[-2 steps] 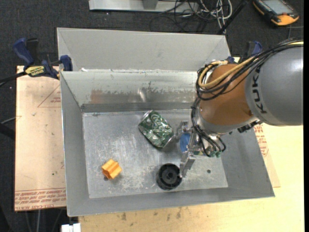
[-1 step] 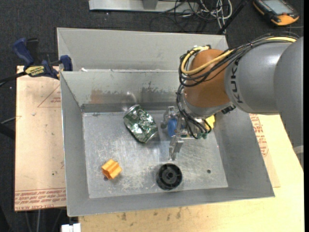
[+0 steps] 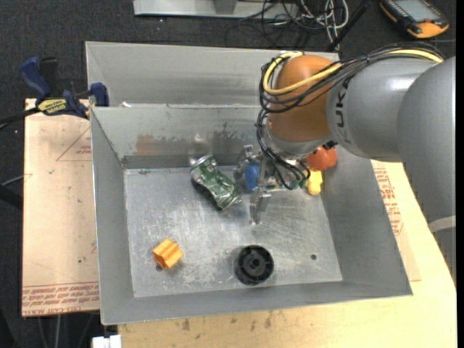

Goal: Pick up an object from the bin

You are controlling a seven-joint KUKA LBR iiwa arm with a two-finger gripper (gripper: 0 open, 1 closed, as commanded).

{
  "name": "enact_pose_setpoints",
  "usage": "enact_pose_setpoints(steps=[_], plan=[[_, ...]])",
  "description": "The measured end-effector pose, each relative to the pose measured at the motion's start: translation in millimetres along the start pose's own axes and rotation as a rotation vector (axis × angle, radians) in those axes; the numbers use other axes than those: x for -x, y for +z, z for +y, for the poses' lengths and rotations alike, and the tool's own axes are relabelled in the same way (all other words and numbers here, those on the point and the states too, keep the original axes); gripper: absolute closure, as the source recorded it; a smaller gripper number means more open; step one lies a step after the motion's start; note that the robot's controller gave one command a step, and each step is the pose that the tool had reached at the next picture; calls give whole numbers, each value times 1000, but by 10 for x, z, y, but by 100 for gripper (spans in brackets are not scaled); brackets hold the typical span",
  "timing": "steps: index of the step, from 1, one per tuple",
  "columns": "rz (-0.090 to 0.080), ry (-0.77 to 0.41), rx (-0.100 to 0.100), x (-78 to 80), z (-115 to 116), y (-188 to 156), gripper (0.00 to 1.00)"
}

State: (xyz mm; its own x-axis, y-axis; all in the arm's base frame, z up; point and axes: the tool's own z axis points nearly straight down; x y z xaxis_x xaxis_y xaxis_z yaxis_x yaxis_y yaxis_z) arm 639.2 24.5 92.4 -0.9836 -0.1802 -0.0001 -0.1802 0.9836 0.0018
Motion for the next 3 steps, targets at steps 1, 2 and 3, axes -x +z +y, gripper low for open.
enact_pose_setpoints(steps=[1, 2, 3], plan=[[-1, 290, -1, -71, 419, -124, 0], [-15, 139, -2, 67, 538, 0, 0], [-25, 400, -5, 42, 694, 41, 100]])
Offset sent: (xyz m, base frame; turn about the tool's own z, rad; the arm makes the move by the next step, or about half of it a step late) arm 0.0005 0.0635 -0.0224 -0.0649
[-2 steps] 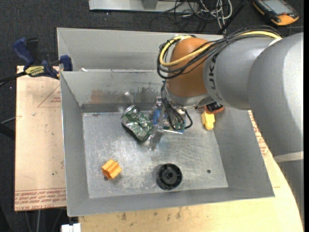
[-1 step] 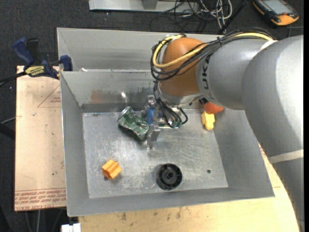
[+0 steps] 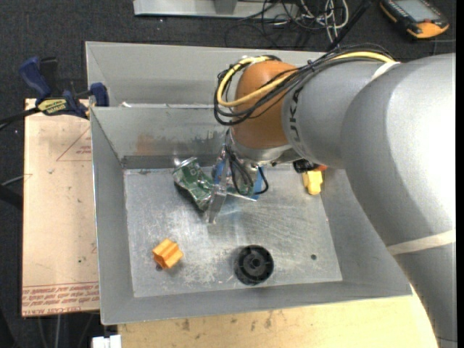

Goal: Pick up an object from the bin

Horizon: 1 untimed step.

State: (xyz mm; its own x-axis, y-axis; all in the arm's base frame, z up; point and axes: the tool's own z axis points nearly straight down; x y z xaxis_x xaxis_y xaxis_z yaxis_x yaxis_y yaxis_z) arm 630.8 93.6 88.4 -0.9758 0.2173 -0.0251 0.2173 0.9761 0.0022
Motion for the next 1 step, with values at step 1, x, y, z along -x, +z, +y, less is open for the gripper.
enact_pose_setpoints(steps=[1], plan=[[-2, 1, 1, -5, 11, 0, 100]])
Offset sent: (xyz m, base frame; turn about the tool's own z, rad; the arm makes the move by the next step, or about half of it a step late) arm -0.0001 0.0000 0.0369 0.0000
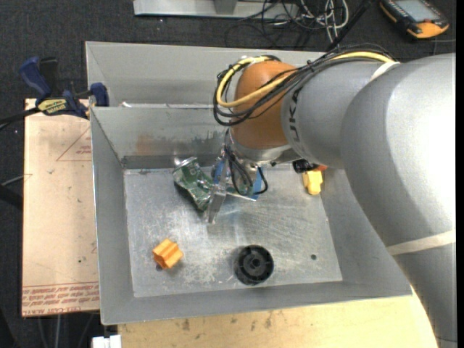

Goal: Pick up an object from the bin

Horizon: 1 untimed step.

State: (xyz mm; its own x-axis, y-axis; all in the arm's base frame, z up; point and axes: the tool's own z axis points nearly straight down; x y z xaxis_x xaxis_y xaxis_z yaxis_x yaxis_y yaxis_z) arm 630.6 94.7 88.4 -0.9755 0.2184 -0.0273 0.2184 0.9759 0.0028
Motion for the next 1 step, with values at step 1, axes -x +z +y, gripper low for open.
enact_pose_setpoints(steps=[1], plan=[[2, -1, 1, 9, -17, -10, 100]])
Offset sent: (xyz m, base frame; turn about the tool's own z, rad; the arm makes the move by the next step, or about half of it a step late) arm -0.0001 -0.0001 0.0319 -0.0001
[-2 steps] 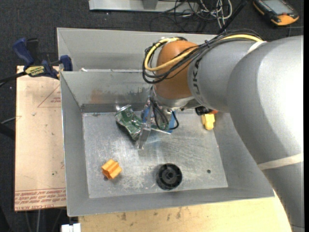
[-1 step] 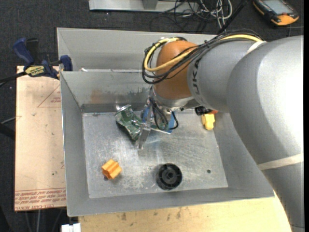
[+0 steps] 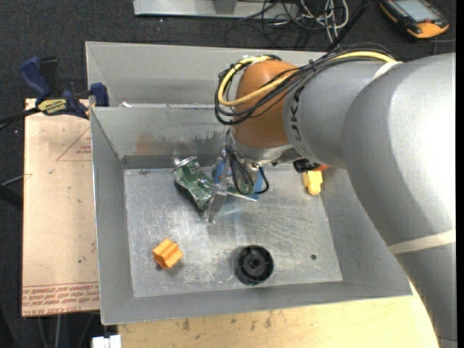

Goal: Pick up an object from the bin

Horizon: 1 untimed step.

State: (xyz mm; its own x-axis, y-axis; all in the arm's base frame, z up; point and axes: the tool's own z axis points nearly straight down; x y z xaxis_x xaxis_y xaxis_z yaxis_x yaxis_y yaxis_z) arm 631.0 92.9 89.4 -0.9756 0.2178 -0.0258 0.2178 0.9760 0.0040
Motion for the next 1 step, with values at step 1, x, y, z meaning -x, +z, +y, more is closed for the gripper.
enact_pose_setpoints(steps=[1], plan=[[7, 3, 0, -4, -40, -26, 100]])
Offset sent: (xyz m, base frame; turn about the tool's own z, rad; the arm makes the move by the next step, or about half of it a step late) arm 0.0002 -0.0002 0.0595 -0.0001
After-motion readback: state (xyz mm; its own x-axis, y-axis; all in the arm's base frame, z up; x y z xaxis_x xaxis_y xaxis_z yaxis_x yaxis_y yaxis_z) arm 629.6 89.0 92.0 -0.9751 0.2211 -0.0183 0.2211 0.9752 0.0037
